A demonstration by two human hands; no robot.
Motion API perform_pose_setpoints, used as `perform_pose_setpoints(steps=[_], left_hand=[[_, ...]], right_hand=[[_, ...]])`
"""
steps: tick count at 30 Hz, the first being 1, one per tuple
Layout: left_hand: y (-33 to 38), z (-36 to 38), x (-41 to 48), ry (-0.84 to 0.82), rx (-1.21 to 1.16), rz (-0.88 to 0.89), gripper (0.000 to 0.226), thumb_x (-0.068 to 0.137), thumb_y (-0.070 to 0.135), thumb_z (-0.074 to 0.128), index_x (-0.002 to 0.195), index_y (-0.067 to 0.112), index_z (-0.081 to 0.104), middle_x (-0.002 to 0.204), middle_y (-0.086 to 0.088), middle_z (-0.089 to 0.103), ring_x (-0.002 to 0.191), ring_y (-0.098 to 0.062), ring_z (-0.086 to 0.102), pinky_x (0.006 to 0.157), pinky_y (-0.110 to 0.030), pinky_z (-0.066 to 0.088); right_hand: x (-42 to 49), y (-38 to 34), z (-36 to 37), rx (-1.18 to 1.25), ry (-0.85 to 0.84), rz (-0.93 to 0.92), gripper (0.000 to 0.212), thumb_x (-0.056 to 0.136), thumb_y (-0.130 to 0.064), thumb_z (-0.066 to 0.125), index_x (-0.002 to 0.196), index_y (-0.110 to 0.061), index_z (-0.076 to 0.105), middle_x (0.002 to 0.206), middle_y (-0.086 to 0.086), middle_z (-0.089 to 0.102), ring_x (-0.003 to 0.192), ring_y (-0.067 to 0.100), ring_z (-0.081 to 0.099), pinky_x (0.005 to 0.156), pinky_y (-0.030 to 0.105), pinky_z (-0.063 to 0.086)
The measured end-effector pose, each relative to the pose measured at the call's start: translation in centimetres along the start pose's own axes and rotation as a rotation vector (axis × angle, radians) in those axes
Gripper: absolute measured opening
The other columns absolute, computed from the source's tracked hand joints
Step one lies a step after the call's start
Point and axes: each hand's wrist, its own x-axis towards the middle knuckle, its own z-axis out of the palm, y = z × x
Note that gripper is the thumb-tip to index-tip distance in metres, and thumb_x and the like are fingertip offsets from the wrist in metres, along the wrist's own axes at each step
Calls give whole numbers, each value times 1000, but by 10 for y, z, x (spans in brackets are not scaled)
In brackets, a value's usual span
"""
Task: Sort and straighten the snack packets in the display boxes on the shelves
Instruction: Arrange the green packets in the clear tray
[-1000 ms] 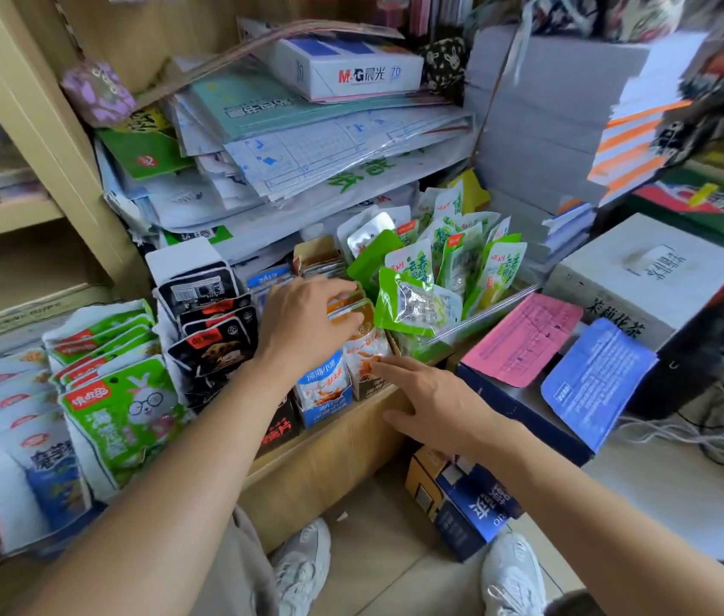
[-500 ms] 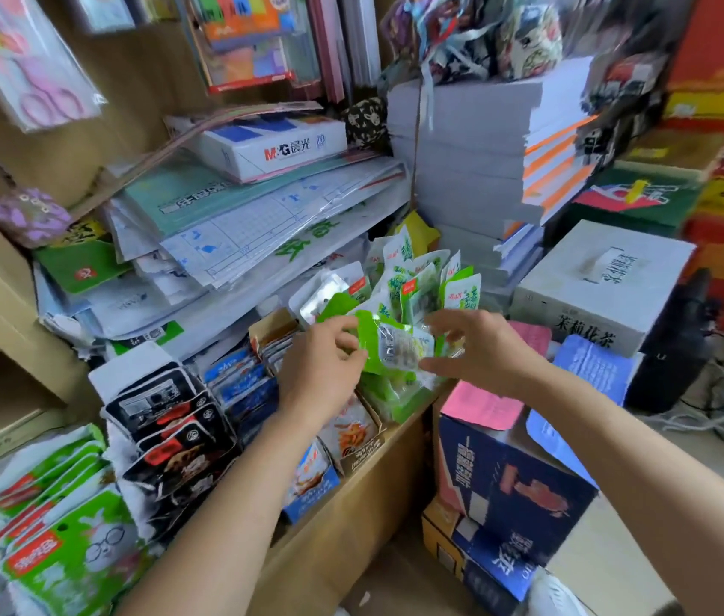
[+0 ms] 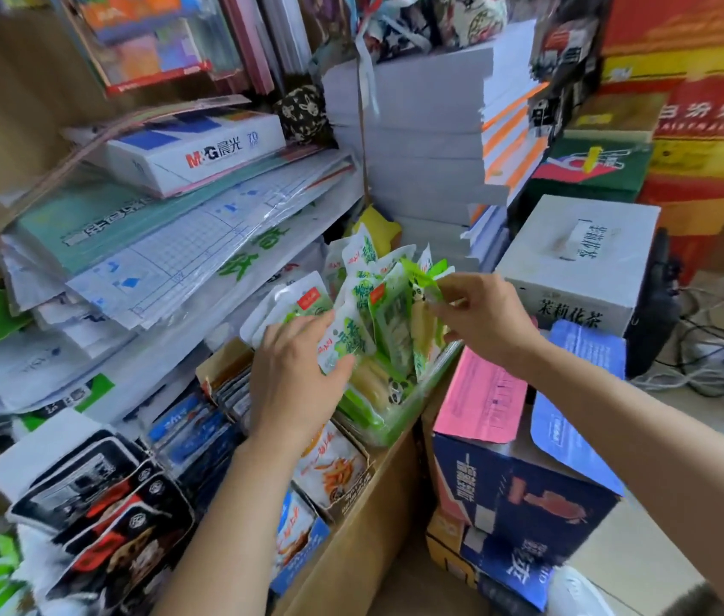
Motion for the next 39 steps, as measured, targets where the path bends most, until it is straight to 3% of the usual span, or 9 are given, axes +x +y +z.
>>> perform_pose_setpoints(steps=[3,6,10,15,24,27,30,34,39], left_hand=[[-1,4,-3,-1,62,16,67,85,39,78,145,25,53,129,1,65,117,-23,55,96,-38,47],[-1,1,-2,24,-15,-57,64,86,29,79,144,31,52,107,7,70,98,-19,64,77,-33,50],[-3,1,-4,73,-37,-72,19,89,28,74,107,21,72,94,4,70,80,-18,63,65,-30,45],[-2,-4,-7,172,-189,-172,5,92,22,71,88,20,74,64,10,66,58,-15,62,56,-35,54],[-5,-7,-8,166,-394,-271,5,89,19,75,91,23,78,71,10,71,67,-12,67,61,-31,56],[-9,-8,-10,162,-474,-325,17,88,20,77,105,16,78,78,0,74,74,-21,71,68,-36,58],[-13,-9,-12,120,-566,-374,30,89,20,76,118,15,74,92,1,75,85,-17,72,80,-39,61],[-14,-13,-13,96,-610,-403,28,91,19,73,119,16,73,92,7,75,77,-10,73,81,-41,62],[-16,-13,-11,106,-662,-447,34,93,16,71,126,12,69,106,1,75,69,0,71,68,-25,61]], right_hand=[[4,6,-5,174,41,70,22,91,-9,70,70,-13,66,59,-2,60,56,17,59,59,40,62],[7,5,-6,286,79,73,20,93,-19,70,84,-2,69,77,23,66,59,26,59,56,34,58],[11,0,-16,378,165,94,11,92,-19,73,92,-9,75,85,13,74,64,23,63,60,36,59],[8,-5,-29,437,167,34,9,92,-10,69,99,-9,75,88,4,76,67,9,60,56,22,51],[4,-11,-2,259,-177,-213,24,90,1,67,92,-21,77,82,-9,76,75,7,61,72,32,52],[2,-8,25,60,-317,-213,6,89,-13,73,87,-7,74,77,15,71,67,13,54,62,43,53],[2,-8,43,-45,-322,-224,19,89,-17,71,84,1,67,74,23,61,61,16,44,58,48,49],[7,-28,33,213,-119,-226,16,87,-23,70,90,-9,76,82,23,69,68,14,48,60,40,46],[5,-37,15,564,-114,-164,9,90,-11,71,89,-16,78,94,25,72,83,26,61,84,59,52]])
